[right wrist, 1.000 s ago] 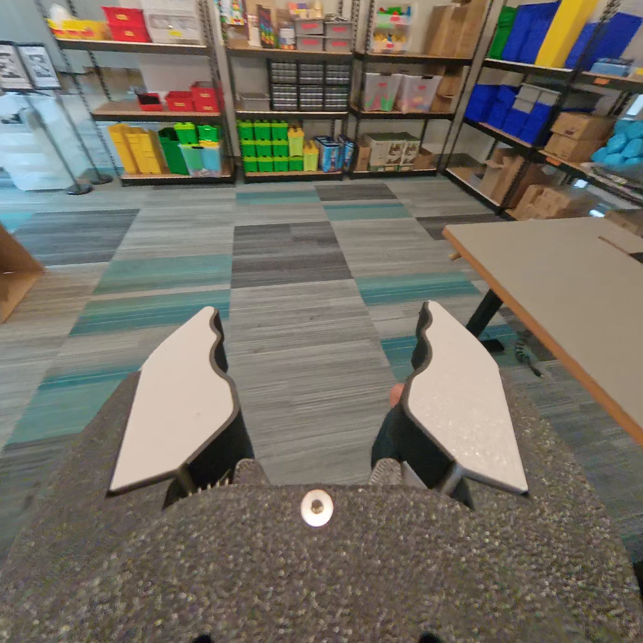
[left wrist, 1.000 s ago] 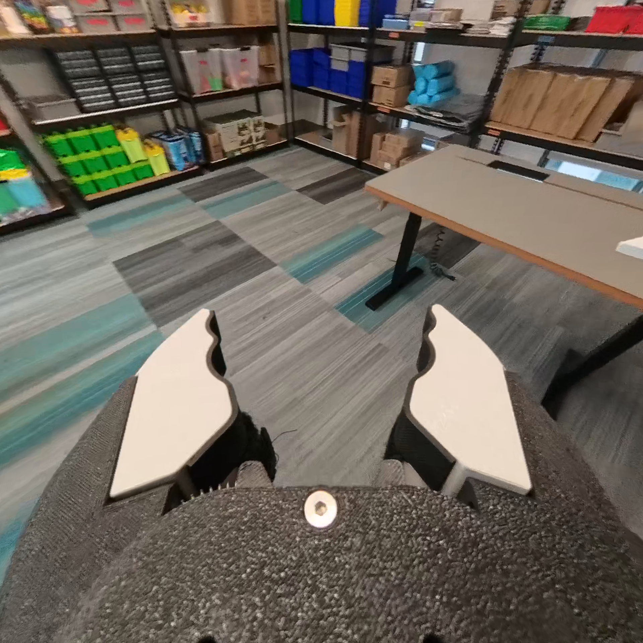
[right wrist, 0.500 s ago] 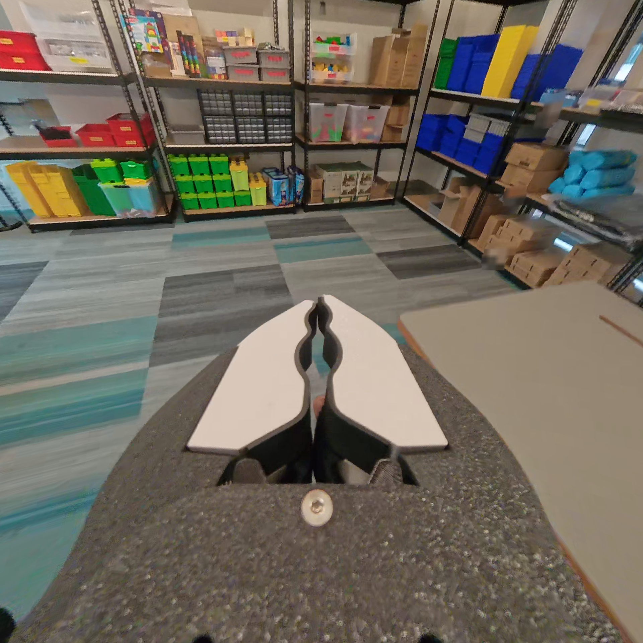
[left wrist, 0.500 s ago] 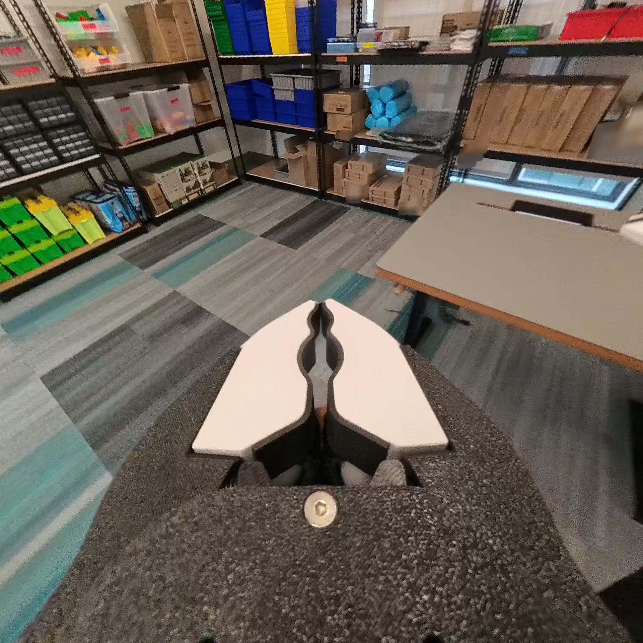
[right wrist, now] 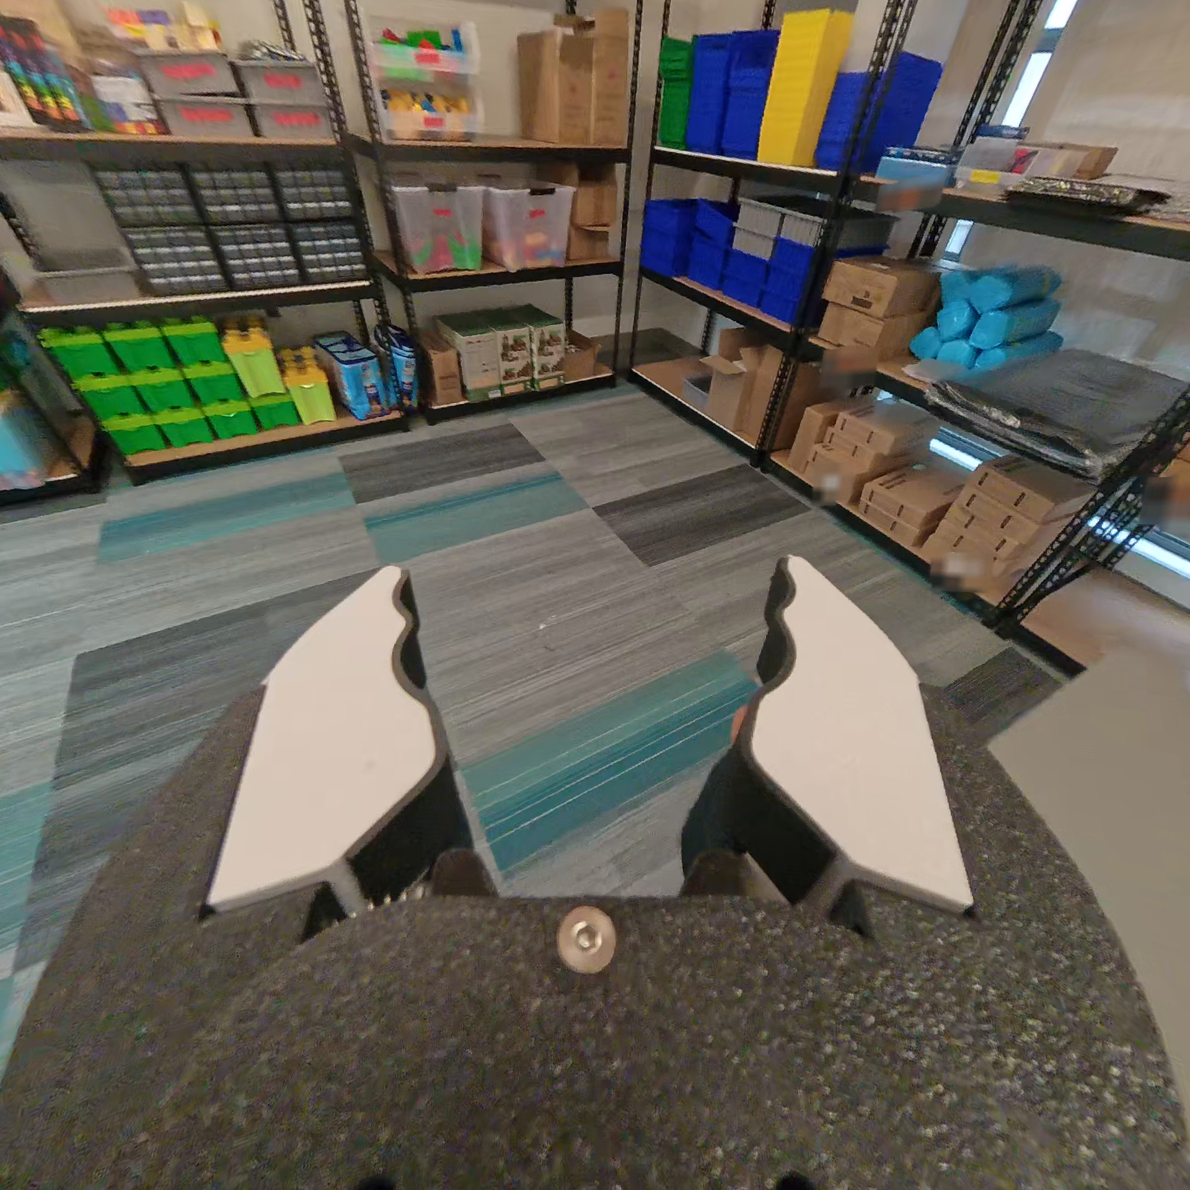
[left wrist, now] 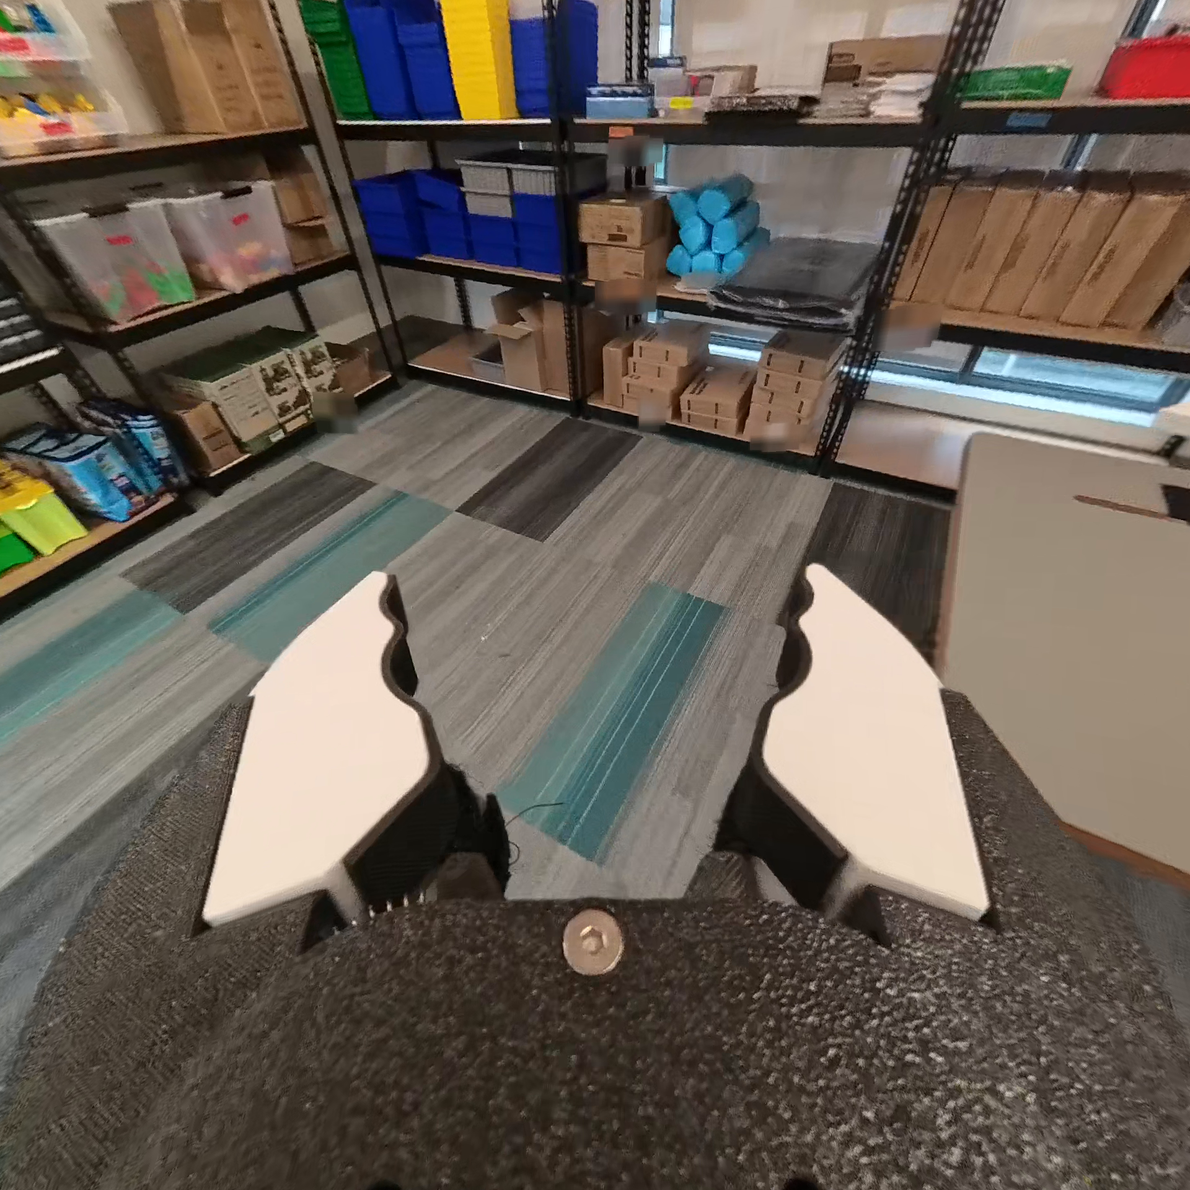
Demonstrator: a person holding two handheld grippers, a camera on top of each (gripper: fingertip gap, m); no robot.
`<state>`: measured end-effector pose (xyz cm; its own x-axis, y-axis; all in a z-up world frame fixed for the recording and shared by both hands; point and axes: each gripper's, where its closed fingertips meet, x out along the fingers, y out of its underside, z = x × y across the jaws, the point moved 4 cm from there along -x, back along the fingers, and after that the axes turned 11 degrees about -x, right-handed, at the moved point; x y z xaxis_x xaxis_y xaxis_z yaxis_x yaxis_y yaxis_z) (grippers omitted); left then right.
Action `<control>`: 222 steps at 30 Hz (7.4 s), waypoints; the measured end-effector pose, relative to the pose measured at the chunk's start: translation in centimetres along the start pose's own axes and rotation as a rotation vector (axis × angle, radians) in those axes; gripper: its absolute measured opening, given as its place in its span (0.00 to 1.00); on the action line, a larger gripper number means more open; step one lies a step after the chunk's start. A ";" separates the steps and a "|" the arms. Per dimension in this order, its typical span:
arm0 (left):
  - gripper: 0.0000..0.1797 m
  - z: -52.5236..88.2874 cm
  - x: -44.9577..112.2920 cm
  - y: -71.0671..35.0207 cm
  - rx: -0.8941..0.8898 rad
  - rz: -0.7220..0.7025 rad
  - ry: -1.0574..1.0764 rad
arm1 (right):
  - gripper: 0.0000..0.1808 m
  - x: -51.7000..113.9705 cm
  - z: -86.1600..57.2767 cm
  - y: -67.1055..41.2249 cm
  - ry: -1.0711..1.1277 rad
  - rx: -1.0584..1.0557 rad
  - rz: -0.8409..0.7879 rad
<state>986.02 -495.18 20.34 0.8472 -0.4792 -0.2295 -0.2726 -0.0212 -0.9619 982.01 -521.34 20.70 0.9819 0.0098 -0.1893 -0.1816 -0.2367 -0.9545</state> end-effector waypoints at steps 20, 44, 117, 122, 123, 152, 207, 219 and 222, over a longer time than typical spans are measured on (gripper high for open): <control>0.01 20.2 61.1 -20.0 0.071 0.009 0.063 | 0.00 64.7 -12.7 -11.4 -0.113 -0.063 -0.026; 0.57 34.7 134.3 -36.9 0.133 0.085 0.206 | 0.46 132.2 -35.0 -14.8 0.042 -0.048 0.130; 0.49 76.0 259.5 -80.2 0.154 -0.020 0.555 | 0.31 277.7 -62.6 -68.9 -0.051 -0.981 0.540; 0.49 77.3 260.6 -80.0 0.120 -0.034 0.604 | 0.22 280.9 -62.5 -68.1 -0.023 -1.022 0.733; 0.49 77.6 260.7 -80.0 0.112 -0.037 0.607 | 0.22 280.9 -62.3 -68.3 -0.019 -1.066 0.744; 0.02 71.8 271.4 -101.8 0.303 -0.500 0.712 | 0.13 279.5 -63.2 -70.8 0.159 -1.244 0.518; 0.00 69.6 276.1 -101.1 0.294 -0.471 1.180 | 0.12 281.4 -68.0 -67.1 0.613 -1.481 0.547; 0.24 70.2 277.8 -96.6 0.606 -0.706 0.814 | 0.12 281.2 -68.2 -67.9 0.618 -1.485 0.518; 0.22 69.8 277.4 -97.5 0.834 -0.908 0.646 | 0.12 281.2 -68.2 -67.9 0.609 -1.497 0.521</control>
<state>1279.46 -564.79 40.08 0.1590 -0.9006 0.4046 0.7961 -0.1254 -0.5920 1274.16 -568.77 48.02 0.7807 -0.6220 0.0605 -0.6113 -0.7400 0.2806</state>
